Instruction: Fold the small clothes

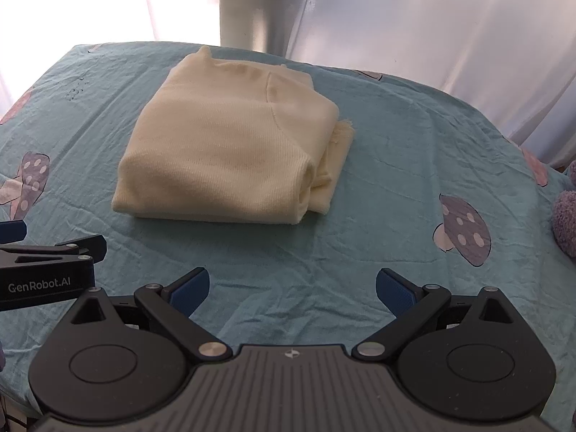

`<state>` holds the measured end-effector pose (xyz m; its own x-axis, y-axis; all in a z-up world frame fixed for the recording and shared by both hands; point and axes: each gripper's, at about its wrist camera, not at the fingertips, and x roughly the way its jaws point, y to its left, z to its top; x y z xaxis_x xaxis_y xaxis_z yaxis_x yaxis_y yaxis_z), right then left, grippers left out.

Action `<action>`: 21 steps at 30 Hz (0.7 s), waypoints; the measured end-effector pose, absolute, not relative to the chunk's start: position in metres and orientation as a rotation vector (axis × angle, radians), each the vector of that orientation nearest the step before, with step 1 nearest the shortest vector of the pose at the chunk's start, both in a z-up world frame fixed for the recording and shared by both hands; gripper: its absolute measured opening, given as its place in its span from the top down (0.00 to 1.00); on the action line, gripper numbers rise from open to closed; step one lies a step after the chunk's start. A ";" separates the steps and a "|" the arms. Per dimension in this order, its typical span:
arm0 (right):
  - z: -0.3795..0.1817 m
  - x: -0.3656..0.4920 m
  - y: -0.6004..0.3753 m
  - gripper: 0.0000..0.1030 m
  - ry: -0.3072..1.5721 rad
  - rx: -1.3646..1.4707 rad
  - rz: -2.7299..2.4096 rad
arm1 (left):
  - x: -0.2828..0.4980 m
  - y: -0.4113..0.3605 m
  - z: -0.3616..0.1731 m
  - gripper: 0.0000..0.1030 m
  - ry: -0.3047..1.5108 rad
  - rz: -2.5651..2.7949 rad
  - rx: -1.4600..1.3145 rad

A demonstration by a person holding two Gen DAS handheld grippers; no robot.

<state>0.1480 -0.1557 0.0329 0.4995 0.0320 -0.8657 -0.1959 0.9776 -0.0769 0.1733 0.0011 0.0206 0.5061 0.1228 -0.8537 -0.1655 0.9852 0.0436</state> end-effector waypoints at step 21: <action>0.034 0.148 -0.155 0.04 1.038 -0.176 0.122 | 0.174 0.001 0.021 0.01 1.032 0.165 -0.033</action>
<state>0.1478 -0.1554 0.0345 0.5030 0.0174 -0.8641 -0.1833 0.9792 -0.0869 0.1744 0.0013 0.0208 0.5021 0.1210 -0.8563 -0.1521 0.9871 0.0503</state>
